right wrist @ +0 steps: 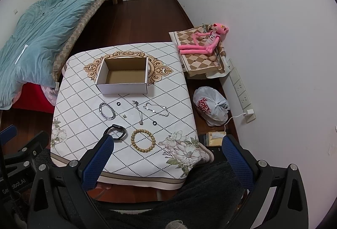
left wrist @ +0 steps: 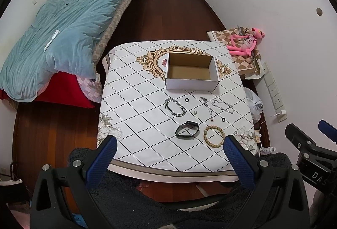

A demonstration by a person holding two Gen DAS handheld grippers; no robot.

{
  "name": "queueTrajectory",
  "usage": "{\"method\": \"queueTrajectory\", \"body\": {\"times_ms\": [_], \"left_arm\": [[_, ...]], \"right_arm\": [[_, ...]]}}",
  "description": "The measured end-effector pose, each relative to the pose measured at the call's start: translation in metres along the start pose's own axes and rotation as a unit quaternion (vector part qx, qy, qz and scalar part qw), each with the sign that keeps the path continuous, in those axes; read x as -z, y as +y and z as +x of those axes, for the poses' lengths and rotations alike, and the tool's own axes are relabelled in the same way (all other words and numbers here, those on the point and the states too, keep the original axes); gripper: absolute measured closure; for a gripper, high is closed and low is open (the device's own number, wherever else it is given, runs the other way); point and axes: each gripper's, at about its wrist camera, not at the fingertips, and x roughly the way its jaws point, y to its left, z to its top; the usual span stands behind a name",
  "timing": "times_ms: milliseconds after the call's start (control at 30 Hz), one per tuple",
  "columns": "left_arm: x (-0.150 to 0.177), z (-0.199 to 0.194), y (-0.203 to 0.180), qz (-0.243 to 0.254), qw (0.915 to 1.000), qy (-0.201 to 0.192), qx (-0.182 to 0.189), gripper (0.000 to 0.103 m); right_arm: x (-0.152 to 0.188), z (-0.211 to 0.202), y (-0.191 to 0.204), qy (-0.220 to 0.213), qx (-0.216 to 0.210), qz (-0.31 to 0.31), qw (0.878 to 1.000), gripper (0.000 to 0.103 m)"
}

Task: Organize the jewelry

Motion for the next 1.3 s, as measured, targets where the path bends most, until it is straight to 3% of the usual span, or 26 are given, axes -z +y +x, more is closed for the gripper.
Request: {"method": "queueTrajectory", "body": {"times_ms": [967, 1100, 1300], "left_arm": [[-0.001, -0.002, 0.003, 0.003, 0.9999, -0.01, 0.001, 0.0], [-0.009, 0.019, 0.004, 0.001, 0.9993, -0.019, -0.031, 0.0], [-0.014, 0.091, 0.014, 0.006, 0.9969, 0.013, -0.077, 0.0]], "right_arm": [[-0.002, -0.005, 0.002, -0.006, -0.003, 0.003, 1.0, 0.0], [-0.004, 0.019, -0.002, 0.003, 0.0, 0.014, 1.0, 0.0], [-0.001, 0.103, -0.005, 0.066, 0.011, 0.029, 0.997, 0.0]]}}
